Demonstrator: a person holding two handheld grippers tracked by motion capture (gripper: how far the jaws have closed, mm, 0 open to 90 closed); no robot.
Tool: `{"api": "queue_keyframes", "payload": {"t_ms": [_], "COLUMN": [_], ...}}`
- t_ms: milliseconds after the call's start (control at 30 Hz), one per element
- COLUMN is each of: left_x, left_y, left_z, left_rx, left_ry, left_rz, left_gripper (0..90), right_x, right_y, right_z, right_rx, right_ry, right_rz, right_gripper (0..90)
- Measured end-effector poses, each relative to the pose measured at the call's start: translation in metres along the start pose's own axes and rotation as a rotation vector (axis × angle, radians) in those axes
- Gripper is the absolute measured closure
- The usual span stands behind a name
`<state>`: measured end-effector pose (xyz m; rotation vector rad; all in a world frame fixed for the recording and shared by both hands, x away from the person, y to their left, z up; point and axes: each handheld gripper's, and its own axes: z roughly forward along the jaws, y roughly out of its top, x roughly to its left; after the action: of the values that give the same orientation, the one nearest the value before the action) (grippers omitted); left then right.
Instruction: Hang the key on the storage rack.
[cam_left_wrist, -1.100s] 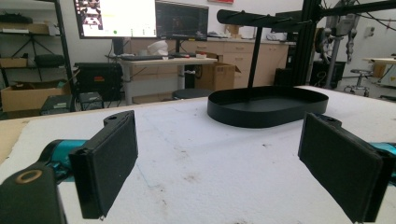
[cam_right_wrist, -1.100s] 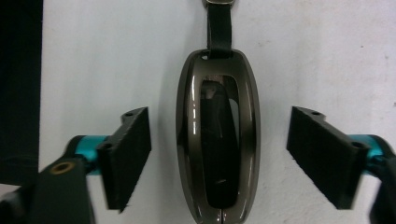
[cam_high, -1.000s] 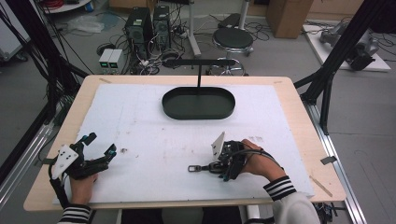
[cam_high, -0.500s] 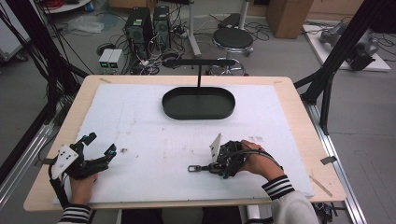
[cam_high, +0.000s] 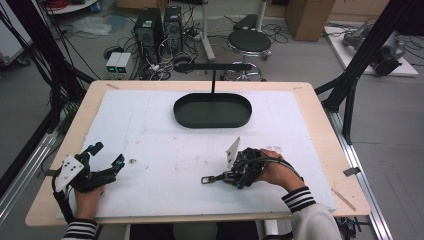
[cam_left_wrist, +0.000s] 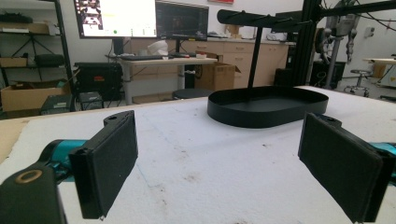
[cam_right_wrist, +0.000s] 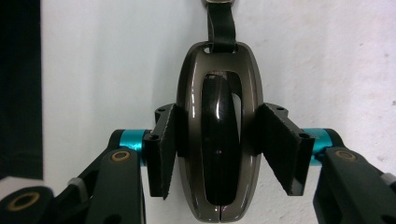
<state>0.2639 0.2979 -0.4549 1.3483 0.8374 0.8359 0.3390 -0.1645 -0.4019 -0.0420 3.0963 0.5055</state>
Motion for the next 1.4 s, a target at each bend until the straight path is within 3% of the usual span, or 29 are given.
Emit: {"api": "queue_keyframes", "payload": {"t_ms": [33,167,300,333,367,600,633,667,733,767,900,1067,1133,1233,1267,1400], "left_x": [0.0,0.0,0.0,0.0,0.0,0.0,0.0,0.0,0.0,0.0,0.0,0.0,0.0,0.0,0.0,0.0], "left_y": [0.0,0.0,0.0,0.0,0.0,0.0,0.0,0.0,0.0,0.0,0.0,0.0,0.0,0.0,0.0,0.0], "left_z": [0.0,0.0,0.0,0.0,0.0,0.0,0.0,0.0,0.0,0.0,0.0,0.0,0.0,0.0,0.0,0.0], "left_rx": [0.0,-0.001,0.0,-0.001,0.0,-0.001,-0.001,-0.001,-0.001,-0.001,-0.002,-0.003,-0.003,-0.003,-0.004,-0.002], "left_ry": [0.0,0.0,0.0,0.001,0.0,0.0,0.0,0.0,0.0,0.0,0.0,-0.002,-0.001,-0.001,-0.001,-0.001], "left_rz": [0.0,-0.001,0.0,0.0,-0.001,-0.001,-0.001,-0.001,-0.001,-0.001,-0.001,0.0,0.001,0.0,0.0,0.0], "left_gripper": [12.4,12.4,12.4,12.4,12.4,12.4,12.4,12.4,12.4,12.4,12.4,12.4,12.4,12.4,12.4,12.4], "right_x": [0.0,-0.005,-0.008,-0.012,-0.012,-0.024,-0.024,-0.027,-0.029,-0.031,-0.035,-0.039,-0.042,-0.046,-0.05,-0.058], "right_y": [0.0,-0.004,-0.008,-0.011,-0.011,-0.029,-0.029,-0.034,-0.036,-0.041,-0.047,-0.058,-0.064,-0.069,-0.072,-0.074], "right_z": [0.0,-0.012,-0.021,-0.026,-0.026,-0.049,-0.049,-0.055,-0.056,-0.061,-0.065,-0.077,-0.082,-0.086,-0.091,-0.1], "right_rx": [0.0,-0.11,-0.17,-0.224,-0.224,-0.406,-0.406,-0.463,-0.479,-0.516,-0.556,-0.661,-0.699,-0.728,-0.748,-0.758], "right_ry": [0.0,-0.004,-0.029,-0.038,-0.038,-0.131,-0.131,-0.164,-0.176,-0.215,-0.249,-0.352,-0.394,-0.421,-0.454,-0.507], "right_rz": [0.0,0.045,0.079,0.111,0.111,0.298,0.298,0.356,0.367,0.415,0.465,0.539,0.59,0.627,0.655,0.69], "right_gripper": [48.1,48.1,48.1,48.1,48.1,48.1,48.1,48.0,48.0,48.0,48.0,48.0,48.0,48.0,48.0,48.0]}}
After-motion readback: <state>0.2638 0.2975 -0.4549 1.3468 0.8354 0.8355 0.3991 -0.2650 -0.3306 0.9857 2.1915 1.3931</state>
